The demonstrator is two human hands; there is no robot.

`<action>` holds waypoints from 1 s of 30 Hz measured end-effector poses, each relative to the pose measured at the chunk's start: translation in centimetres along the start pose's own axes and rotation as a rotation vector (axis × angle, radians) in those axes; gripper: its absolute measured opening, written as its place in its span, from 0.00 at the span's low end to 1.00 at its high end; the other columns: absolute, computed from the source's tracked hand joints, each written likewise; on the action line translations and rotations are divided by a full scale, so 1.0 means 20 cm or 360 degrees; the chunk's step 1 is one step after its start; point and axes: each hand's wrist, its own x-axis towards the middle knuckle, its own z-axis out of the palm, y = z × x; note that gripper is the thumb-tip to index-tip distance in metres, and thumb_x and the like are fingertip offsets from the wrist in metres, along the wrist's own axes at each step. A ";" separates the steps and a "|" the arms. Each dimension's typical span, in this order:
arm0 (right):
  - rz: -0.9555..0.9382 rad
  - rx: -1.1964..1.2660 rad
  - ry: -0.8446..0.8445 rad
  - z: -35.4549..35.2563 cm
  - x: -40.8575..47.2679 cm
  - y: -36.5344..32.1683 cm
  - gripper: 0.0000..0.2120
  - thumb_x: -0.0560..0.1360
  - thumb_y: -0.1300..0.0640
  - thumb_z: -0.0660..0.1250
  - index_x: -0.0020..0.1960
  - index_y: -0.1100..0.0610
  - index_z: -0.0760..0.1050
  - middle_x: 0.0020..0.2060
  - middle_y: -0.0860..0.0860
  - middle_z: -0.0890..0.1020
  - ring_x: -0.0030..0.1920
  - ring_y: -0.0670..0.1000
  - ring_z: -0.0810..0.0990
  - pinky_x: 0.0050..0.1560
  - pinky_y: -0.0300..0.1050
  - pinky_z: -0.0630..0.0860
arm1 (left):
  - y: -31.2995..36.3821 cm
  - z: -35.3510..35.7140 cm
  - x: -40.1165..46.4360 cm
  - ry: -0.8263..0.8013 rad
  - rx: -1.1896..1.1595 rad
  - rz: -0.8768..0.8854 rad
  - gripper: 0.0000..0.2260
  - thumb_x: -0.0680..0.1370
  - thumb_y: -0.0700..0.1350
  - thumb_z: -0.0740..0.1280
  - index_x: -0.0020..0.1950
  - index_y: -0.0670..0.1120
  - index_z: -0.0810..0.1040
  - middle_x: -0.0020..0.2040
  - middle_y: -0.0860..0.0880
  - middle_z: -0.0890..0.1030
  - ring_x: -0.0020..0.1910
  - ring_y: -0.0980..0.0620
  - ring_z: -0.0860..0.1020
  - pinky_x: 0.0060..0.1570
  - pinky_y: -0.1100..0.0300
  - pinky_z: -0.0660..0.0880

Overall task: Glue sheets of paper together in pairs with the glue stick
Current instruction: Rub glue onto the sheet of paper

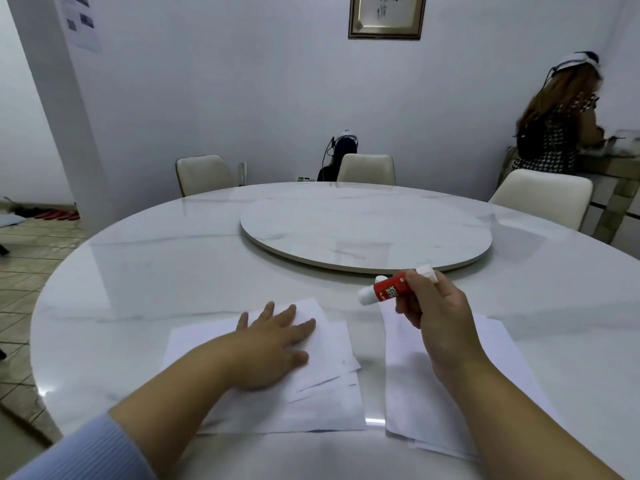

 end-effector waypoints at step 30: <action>-0.0118 -0.0379 -0.0732 0.04 -0.05 -0.03 0.19 0.62 0.51 0.63 0.34 0.69 0.75 0.28 0.64 0.74 0.27 0.49 0.69 0.27 0.40 0.67 | 0.08 0.12 0.01 0.0295 -0.0020 0.0246 0.28 0.79 0.61 0.47 0.76 0.57 0.40 0.76 0.60 0.40 0.74 0.62 0.38 0.70 0.60 0.34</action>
